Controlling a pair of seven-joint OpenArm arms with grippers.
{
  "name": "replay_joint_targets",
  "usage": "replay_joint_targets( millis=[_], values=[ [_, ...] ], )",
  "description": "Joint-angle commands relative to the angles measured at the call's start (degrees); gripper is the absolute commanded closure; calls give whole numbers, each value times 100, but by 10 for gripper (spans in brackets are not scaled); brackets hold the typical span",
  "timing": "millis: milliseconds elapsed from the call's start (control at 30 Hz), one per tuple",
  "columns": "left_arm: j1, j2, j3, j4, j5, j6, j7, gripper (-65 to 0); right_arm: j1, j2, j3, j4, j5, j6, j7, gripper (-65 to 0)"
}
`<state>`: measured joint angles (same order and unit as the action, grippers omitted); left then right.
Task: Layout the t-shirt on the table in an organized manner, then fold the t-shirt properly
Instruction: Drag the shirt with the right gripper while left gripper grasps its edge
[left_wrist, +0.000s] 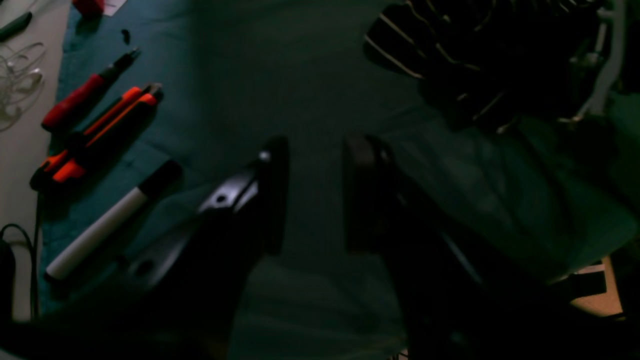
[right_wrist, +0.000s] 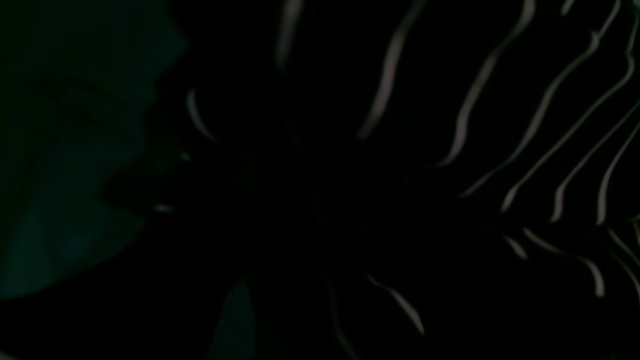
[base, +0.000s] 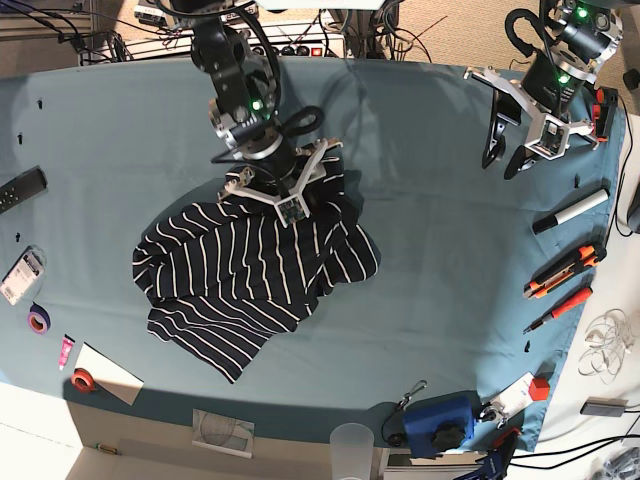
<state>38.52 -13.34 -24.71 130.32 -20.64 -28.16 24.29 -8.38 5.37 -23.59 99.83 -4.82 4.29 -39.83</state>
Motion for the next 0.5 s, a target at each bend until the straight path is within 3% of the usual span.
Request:
replay_joint_targets(
  millis=[0,100,233,333,467],
  values=[
    [37,-28,-17,79,-63,0,-184,-194,155,-31,11,87,-42,-28,181,-279],
    [37,-28,-17,79,-61,0,-184,-194,286,-33,2,94,-39,-28,197,-258],
    [35,-28,-17,79,-63,2,-186,-194,306,-107,2,96,-96,-125,94,-3],
    [35,-11,-17,79,-63,2,-188,-194,393,-177,4,98,-247,-155,-11,0],
    [35,0,-17,79,-61,2,-186,-194,573,-173,9,299,-254,-455,-79,0]
  ],
)
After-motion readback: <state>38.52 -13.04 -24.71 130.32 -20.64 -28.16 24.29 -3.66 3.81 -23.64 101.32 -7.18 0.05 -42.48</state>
